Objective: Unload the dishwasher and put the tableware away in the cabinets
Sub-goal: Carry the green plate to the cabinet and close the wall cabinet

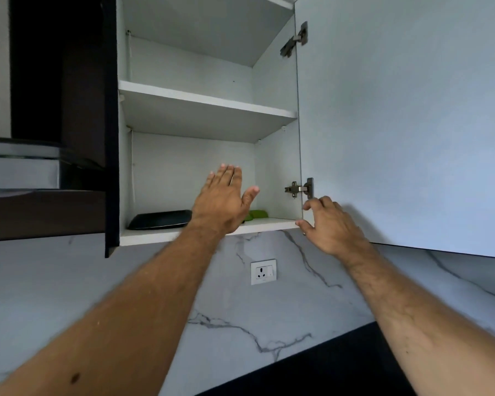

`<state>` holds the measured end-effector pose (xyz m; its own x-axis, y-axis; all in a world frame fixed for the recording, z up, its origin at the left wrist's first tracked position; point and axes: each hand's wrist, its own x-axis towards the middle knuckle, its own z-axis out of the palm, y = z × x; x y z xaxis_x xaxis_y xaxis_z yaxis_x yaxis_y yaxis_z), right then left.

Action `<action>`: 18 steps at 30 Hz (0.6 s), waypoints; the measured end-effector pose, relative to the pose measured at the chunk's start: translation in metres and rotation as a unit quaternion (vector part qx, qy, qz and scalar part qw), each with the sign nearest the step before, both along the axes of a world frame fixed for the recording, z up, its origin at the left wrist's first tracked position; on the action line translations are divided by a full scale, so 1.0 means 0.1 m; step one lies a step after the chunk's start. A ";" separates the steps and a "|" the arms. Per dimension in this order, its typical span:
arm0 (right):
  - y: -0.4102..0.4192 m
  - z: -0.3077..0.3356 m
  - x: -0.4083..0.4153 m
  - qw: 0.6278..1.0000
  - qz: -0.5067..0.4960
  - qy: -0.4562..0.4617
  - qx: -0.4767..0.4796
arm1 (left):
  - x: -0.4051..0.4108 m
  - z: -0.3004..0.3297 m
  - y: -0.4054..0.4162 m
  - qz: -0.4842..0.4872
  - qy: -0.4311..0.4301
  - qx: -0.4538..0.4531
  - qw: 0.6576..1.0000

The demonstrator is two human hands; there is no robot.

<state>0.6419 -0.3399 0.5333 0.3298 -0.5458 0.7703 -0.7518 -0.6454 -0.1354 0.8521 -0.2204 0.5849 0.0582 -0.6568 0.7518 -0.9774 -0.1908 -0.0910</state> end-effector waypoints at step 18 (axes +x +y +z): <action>0.87 0.56 -1.44 0.984 -0.138 -0.041 -0.101 | -1.07 -0.21 0.17 -0.098 -0.012 -0.007 0.995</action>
